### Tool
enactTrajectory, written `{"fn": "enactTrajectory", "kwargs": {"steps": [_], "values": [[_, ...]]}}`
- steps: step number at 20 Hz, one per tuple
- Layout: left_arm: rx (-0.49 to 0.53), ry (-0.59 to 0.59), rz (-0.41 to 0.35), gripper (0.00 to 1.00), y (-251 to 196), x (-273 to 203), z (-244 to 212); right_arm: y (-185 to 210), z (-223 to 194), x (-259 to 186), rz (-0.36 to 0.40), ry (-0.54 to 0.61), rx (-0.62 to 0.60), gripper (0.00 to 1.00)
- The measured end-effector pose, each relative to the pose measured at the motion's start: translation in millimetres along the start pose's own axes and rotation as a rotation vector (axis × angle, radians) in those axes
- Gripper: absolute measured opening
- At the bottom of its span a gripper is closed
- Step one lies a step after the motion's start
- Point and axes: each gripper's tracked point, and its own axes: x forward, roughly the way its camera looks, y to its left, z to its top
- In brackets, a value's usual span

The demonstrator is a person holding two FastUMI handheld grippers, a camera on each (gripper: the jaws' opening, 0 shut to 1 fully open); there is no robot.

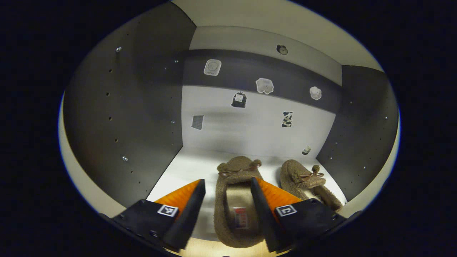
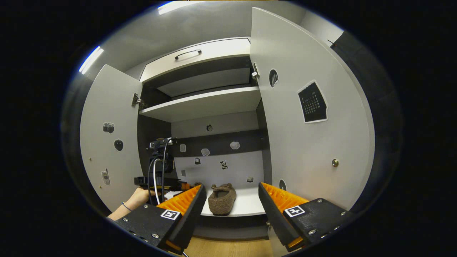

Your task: Grab one shoe with the right hand and put it into the shoe cabinet, grab the other shoe with the left hand and put it into the shoe cabinet; then close the right door with the right hand and the left door with the left hand.

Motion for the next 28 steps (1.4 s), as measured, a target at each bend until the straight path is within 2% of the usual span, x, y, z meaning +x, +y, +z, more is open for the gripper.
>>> {"fn": "enactTrajectory", "kwargs": {"steps": [1, 2, 4, 5, 9, 10, 14, 16, 19, 21, 28], "values": [[0.01, -0.03, 0.007, 0.93, 1, -12, 9, 2, 0, -1, 0.004, -0.001, 0.0, 0.91], [0.023, -0.069, 0.017, 0.97, 3, -25, 17, 4, -1, -2, 0.009, -0.001, -0.001, 0.91], [0.047, -0.16, 0.008, 1.0, -2, -55, 37, 9, -3, -7, 0.022, 0.009, -0.001, 0.9], [0.055, -0.192, -0.005, 0.97, -7, -74, 41, 13, -3, -9, 0.03, 0.012, 0.002, 0.9], [0.101, -0.33, -0.022, 0.97, -12, -160, 63, 16, 1, -28, 0.035, 0.007, -0.005, 0.9], [0.099, -0.344, -0.031, 0.94, -13, -180, 60, 15, 2, -34, 0.036, 0.006, -0.005, 0.9], [0.088, -0.415, -0.069, 0.99, -9, -252, 55, 8, 6, -62, 0.033, 0.01, -0.014, 0.91], [0.097, -0.454, -0.077, 0.94, -6, -283, 48, 4, 10, -79, 0.036, 0.005, -0.017, 0.91], [0.087, -0.494, -0.114, 0.94, -3, -327, 37, -11, 15, -102, -0.003, -0.012, -0.038, 0.91], [0.085, -0.501, -0.141, 0.96, -1, -348, 26, -20, 18, -116, -0.02, -0.02, -0.046, 0.92], [0.07, -0.537, -0.162, 0.96, 23, -393, 5, -72, 15, -153, -0.102, -0.012, -0.034, 0.93]]}}
